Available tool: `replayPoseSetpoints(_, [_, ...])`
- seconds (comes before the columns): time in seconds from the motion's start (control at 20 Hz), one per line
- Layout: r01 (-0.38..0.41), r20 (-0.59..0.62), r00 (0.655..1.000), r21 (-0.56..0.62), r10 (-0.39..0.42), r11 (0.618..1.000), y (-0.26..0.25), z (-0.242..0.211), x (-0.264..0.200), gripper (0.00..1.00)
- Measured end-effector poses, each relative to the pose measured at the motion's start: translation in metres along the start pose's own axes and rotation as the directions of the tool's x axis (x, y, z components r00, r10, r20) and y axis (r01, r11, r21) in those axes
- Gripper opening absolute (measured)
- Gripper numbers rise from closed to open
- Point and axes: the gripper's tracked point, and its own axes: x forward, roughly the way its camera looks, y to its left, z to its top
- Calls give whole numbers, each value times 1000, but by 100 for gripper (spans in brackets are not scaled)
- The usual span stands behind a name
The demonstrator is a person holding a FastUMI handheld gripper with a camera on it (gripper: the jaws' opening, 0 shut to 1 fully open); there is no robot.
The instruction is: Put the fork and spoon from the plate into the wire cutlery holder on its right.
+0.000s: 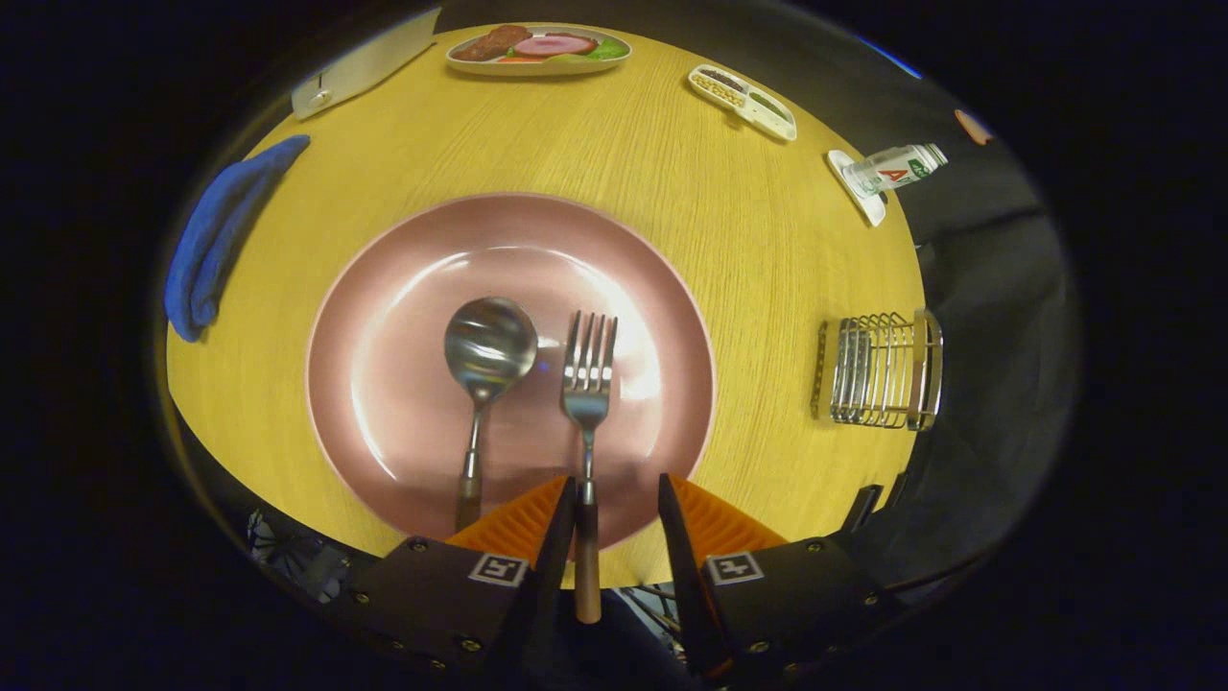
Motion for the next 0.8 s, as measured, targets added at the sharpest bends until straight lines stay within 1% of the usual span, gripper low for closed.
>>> replayPoseSetpoints(0.05, [-20, 5, 1000, -2, 20, 1000, 4, 0, -2, 50])
replayPoseSetpoints(0.1, [-39, 3, 999, -6, 39, 999, 8, 0, 2, 31])
replayPoseSetpoints(0.15, [-34, -11, 999, -18, 34, 999, 6, -1, 2, 18])
replayPoseSetpoints(0.2, [-28, -25, 999, -34, 27, 999, 5, -3, 1, 13])
replayPoseSetpoints(0.25, [-37, -22, 999, -45, 36, 998, 10, -3, -1, 13])
replayPoseSetpoints(0.3, [-52, -17, 999, -53, 51, 997, 11, -2, 12, 6])
replayPoseSetpoints(0.35, [-61, -17, 998, -52, 60, 997, 12, -2, 2, 6])
replayPoseSetpoints(0.5, [-59, -21, 998, -47, 58, 997, 12, 0, -2, 6])
replayPoseSetpoints(0.8, [4, 34, 999, -23, -3, 1000, -7, 14, -25, 6])
